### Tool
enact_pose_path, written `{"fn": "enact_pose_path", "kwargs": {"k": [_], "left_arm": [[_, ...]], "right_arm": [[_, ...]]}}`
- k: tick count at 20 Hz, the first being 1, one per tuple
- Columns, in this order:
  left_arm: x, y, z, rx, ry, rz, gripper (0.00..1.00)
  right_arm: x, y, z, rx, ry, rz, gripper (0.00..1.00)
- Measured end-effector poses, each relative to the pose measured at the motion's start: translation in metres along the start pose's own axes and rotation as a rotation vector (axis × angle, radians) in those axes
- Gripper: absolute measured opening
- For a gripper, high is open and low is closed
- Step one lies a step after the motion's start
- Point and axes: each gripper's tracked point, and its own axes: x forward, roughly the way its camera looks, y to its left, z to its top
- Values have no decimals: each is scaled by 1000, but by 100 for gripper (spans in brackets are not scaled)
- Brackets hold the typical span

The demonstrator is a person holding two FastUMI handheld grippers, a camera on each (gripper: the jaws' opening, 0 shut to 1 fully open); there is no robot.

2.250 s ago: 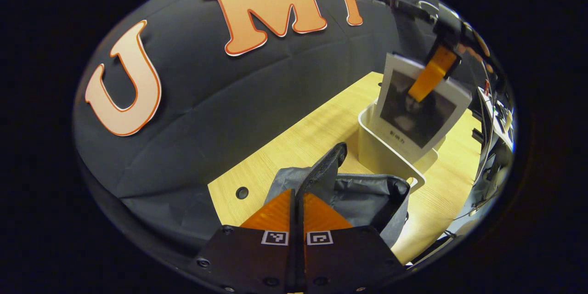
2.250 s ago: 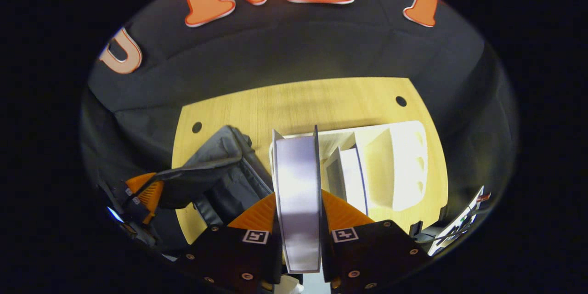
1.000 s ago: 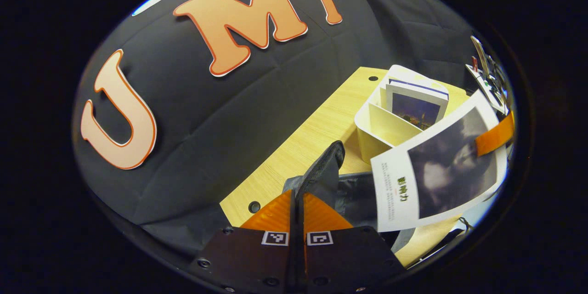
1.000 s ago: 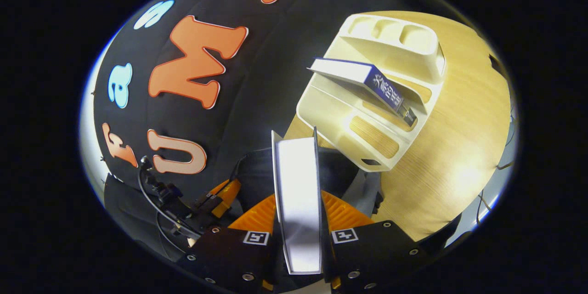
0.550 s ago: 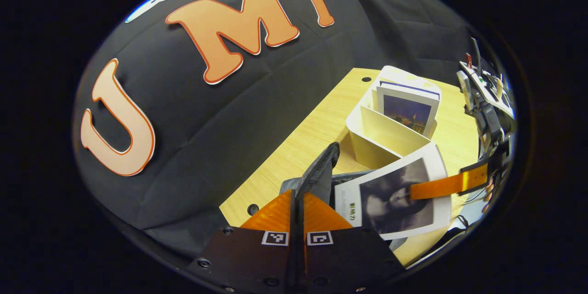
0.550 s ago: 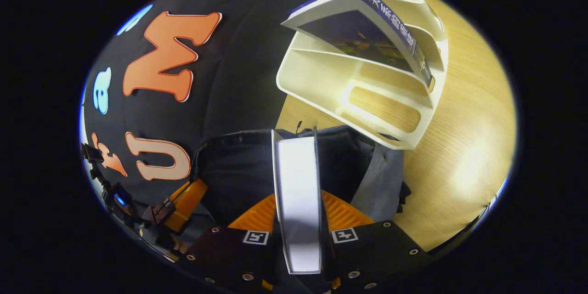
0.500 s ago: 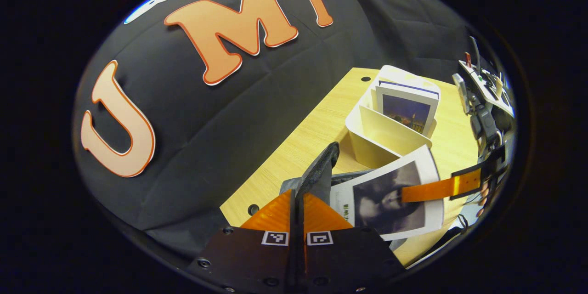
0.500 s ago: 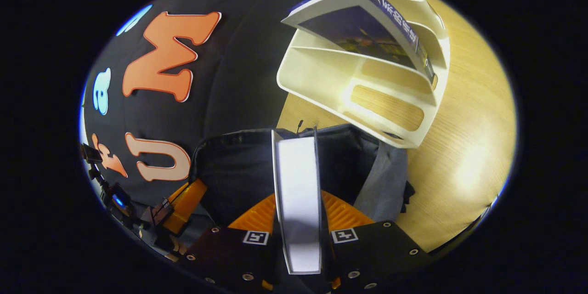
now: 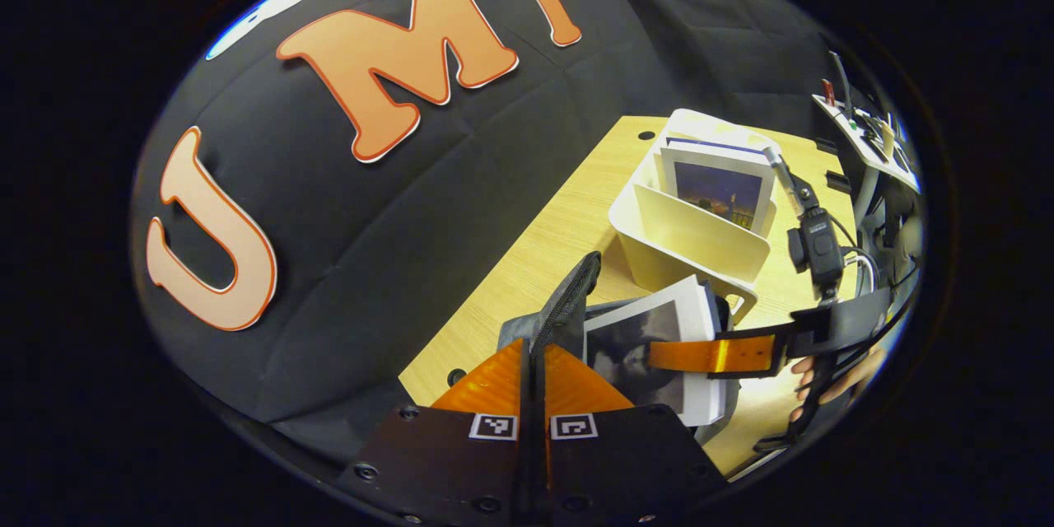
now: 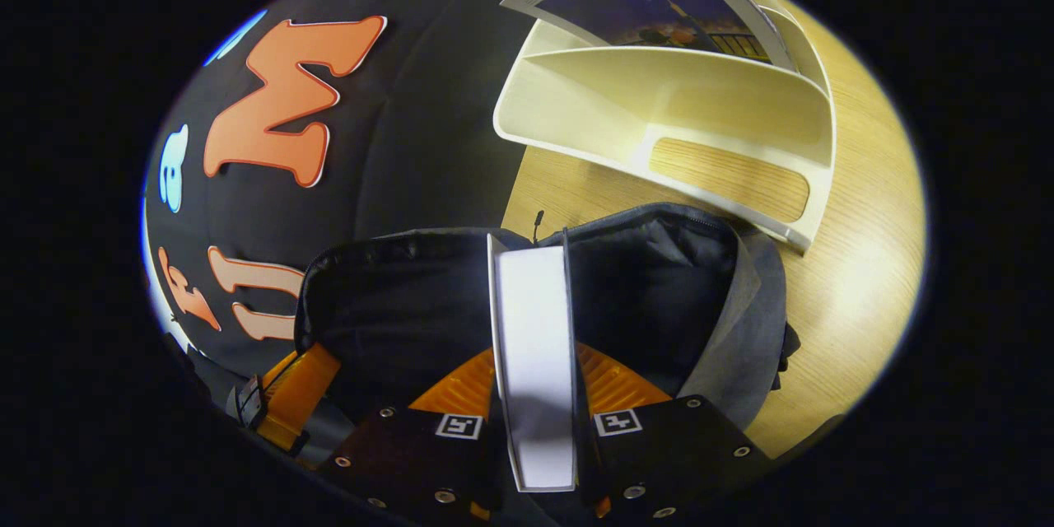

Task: Open the schoolbag, grab two books from the bookshelf and put them into the schoolbag.

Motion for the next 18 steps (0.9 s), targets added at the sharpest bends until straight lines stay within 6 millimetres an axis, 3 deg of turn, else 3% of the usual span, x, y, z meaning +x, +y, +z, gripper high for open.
{"fn": "enact_pose_path", "kwargs": {"k": [1, 6, 8, 10, 11, 12, 13, 14, 18], "left_arm": [[1, -3, 0, 4, 0, -7, 0], [3, -2, -8, -19, 14, -7, 1], [4, 4, -14, -45, 20, -4, 1], [4, 7, -16, -63, 20, -3, 0], [4, 8, -17, -74, 22, -4, 0], [3, 8, -20, -82, 23, -5, 0], [4, 9, -23, -90, 25, -6, 0], [4, 9, -24, -97, 26, -6, 0], [-2, 4, -31, -111, 22, -11, 1]], "right_arm": [[6, -1, -1, 2, -3, -10, 35], [18, -9, -12, 9, 38, -84, 38], [8, -17, -18, 8, 66, -128, 40], [2, -18, -21, 3, 89, -141, 54], [-5, -21, -23, -6, 103, -153, 70], [-11, -23, -23, -18, 114, -165, 62], [-17, -26, -24, -29, 117, -179, 91], [-25, -28, -24, -33, 126, -186, 97], [-51, -30, -21, -40, 152, -177, 98]]}}
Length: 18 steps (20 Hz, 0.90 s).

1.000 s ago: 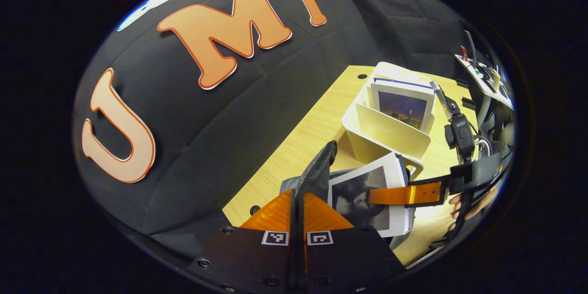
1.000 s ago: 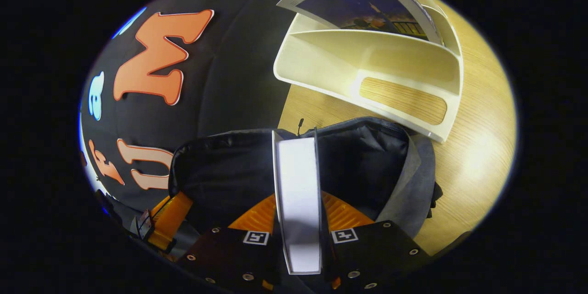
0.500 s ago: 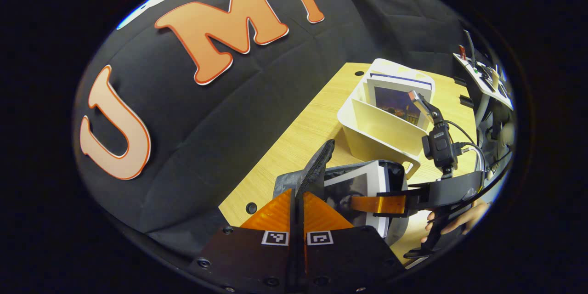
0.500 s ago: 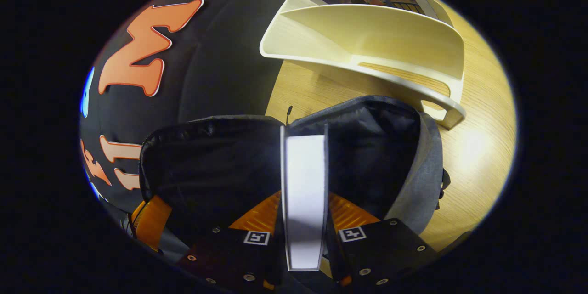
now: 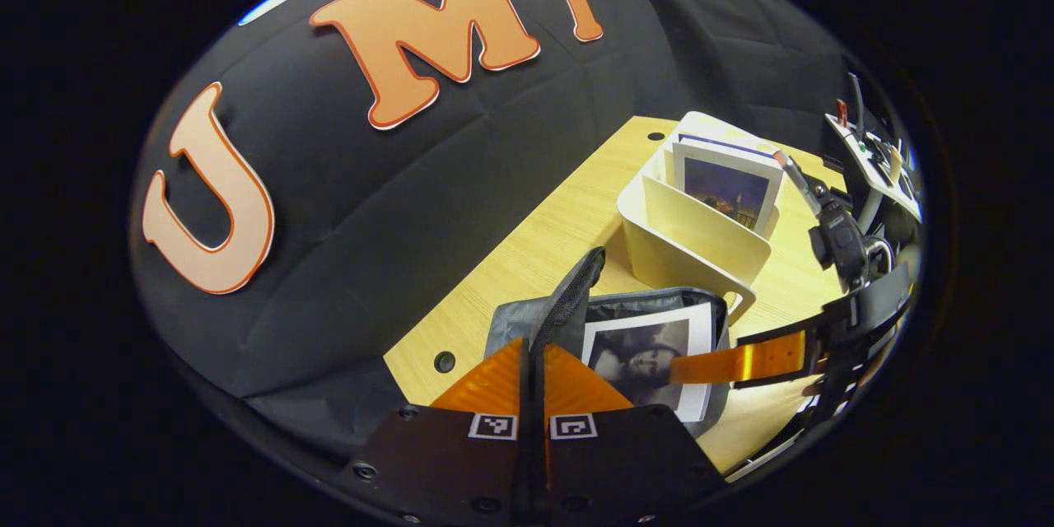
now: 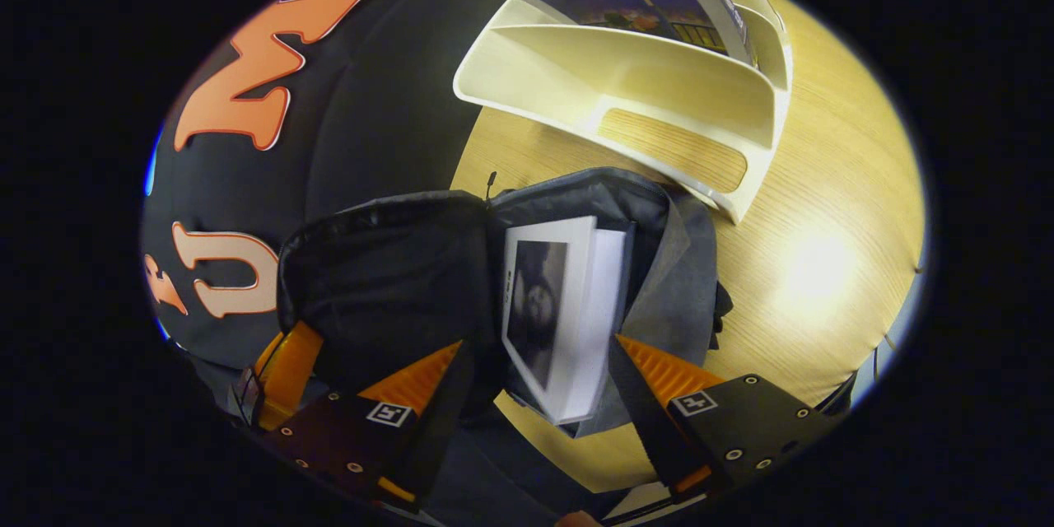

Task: Open the schoolbag, grab two books from the bookshelf and put them into the schoolbag.

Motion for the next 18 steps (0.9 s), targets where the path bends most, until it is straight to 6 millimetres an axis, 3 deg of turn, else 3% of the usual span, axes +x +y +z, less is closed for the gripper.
{"fn": "enact_pose_path", "kwargs": {"k": [7, 13, 18], "left_arm": [[-2, -9, -12, 26, -6, 17, 0], [-5, -24, -21, 33, -16, 26, 0], [-3, -34, -29, 15, -10, 31, 0]], "right_arm": [[-59, -32, 24, -21, -34, -15, 98], [-105, -64, 74, -41, -171, -96, 98], [-139, -66, 126, -133, -291, -179, 98]]}}
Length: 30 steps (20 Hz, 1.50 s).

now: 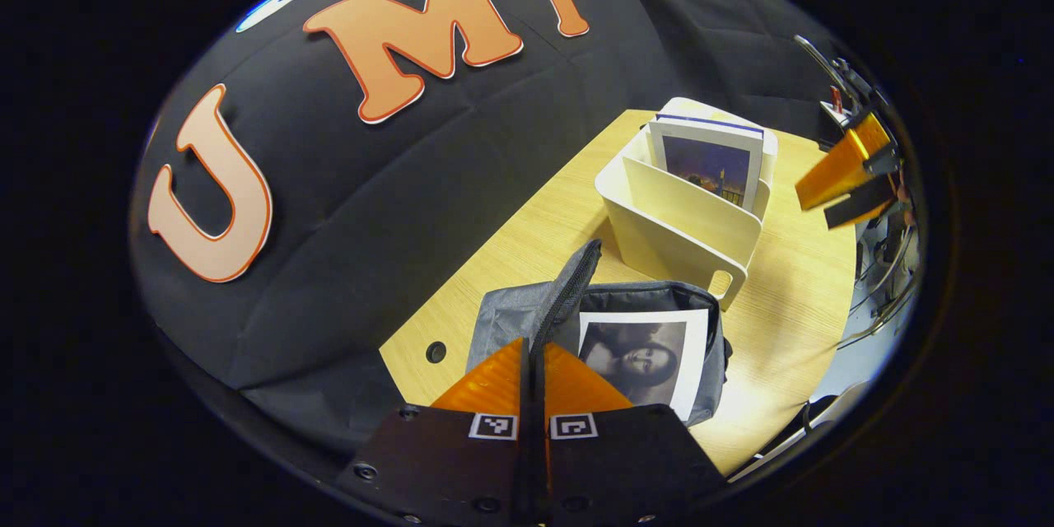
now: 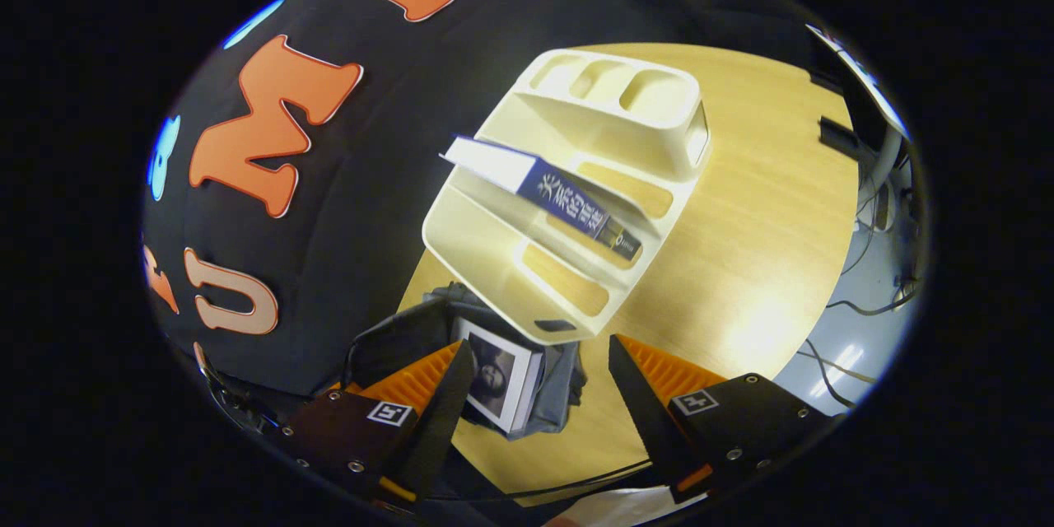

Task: Open the schoolbag, grab two books from the bookshelf and put them into the schoolbag.

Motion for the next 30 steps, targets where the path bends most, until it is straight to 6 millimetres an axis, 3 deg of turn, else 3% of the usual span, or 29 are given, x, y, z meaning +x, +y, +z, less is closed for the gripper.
{"fn": "enact_pose_path", "kwargs": {"k": [3, 7, 11, 14, 18, 21, 26, 30], "left_arm": [[-2, -12, -7, -64, 6, -12, 1], [-3, -23, -15, -105, 28, -7, 0], [-1, -21, -13, -153, 44, 16, 0], [1, -21, -14, -177, 57, 37, 1], [4, -23, -16, -216, 79, 57, 1], [7, -23, -21, -244, 97, 69, 1], [9, -18, -22, -249, 125, 104, 1], [12, -17, -19, -240, 138, 119, 1]], "right_arm": [[-12, 0, 45, -109, -99, -55, 98], [-19, 17, 100, -274, -170, -105, 98], [-7, 49, 134, -386, -156, -91, 98], [17, 59, 149, -515, -110, -132, 98], [56, 64, 142, -624, 3, -162, 98], [82, 58, 132, -656, 98, -190, 98], [111, 45, 122, -723, 171, -238, 96], [125, 30, 120, -746, 202, -273, 74]]}}
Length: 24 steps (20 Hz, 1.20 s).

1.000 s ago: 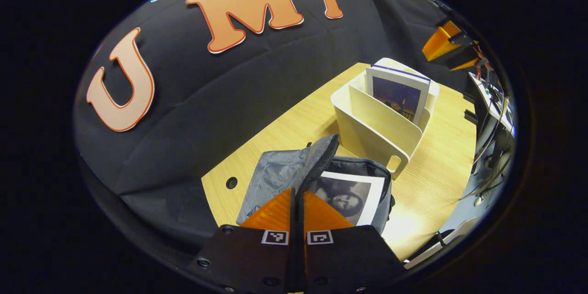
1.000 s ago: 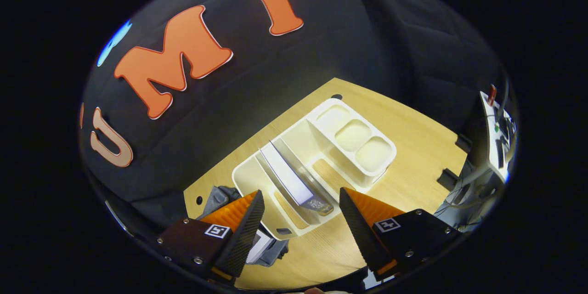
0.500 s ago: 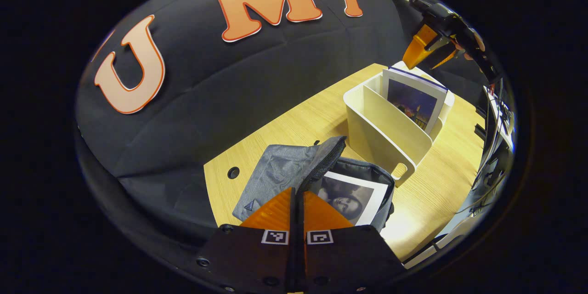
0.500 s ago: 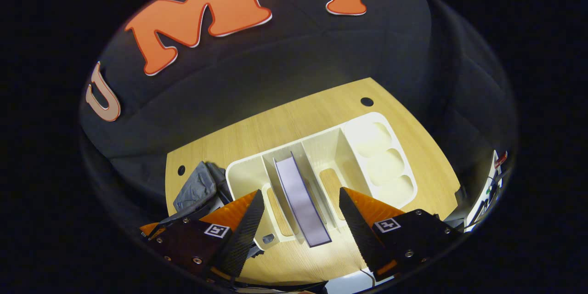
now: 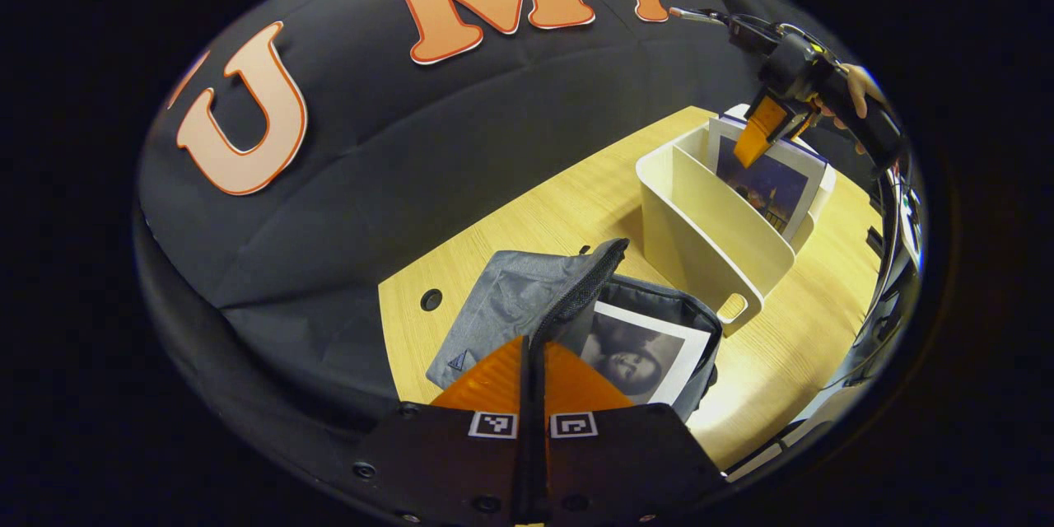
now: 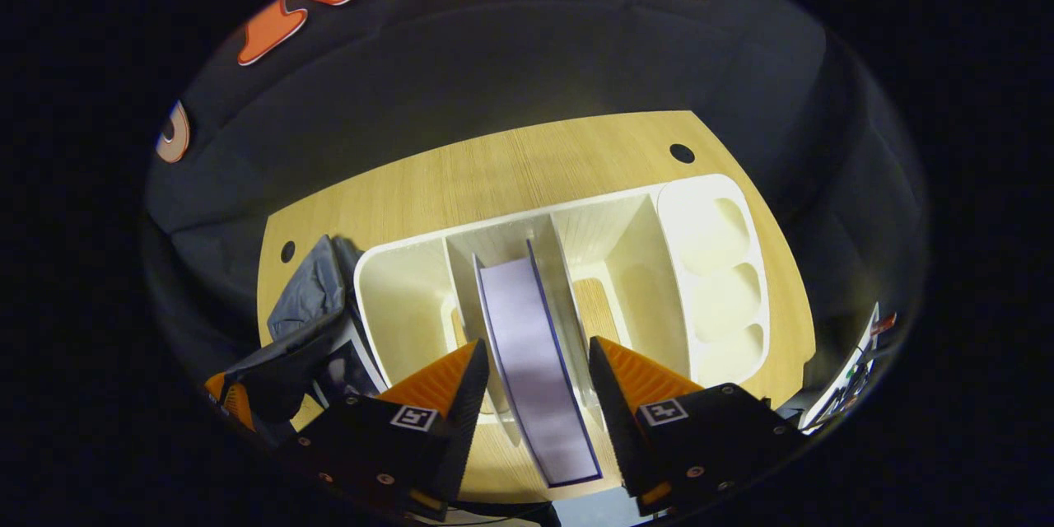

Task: Open the schoolbag, grab two books from the bookshelf and put them into the schoolbag.

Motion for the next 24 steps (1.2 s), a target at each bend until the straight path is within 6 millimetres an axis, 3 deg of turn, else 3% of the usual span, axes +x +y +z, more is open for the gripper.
{"fn": "enact_pose_path", "kwargs": {"k": [1, 2, 3, 5, 6, 7, 8, 9, 10, 17, 24], "left_arm": [[1, -1, -2, 1, 3, 2, 1], [1, -2, -2, 2, 6, 3, 1], [3, -2, -2, 5, 8, 3, 1], [3, -4, -1, 5, 9, -4, 1], [3, -4, -1, 6, 9, -7, 1], [3, -4, -1, 7, 9, -8, 0], [3, -5, 0, 9, 9, -11, 0], [3, -6, -1, 11, 8, -15, 0], [3, -7, 0, 13, 6, -20, 0], [3, -12, 3, 31, -9, -46, 1], [0, -7, 13, 65, -44, -57, 0]], "right_arm": [[4, -1, -1, 4, 6, 0, 55], [3, 1, -1, 13, 6, 12, 59], [6, 2, 1, 18, -3, 22, 47], [-1, 2, 2, 5, -21, 23, 37], [-5, 2, 5, -4, -36, 20, 46], [-9, 2, 6, -9, -49, 20, 35], [-16, 1, 8, -10, -63, 21, 35], [-21, 1, 11, -14, -73, 24, 25], [-28, 2, 12, -16, -84, 29, 35], [-89, -1, 20, -71, -198, 19, 34], [-179, 11, 36, -60, -368, 42, 34]]}}
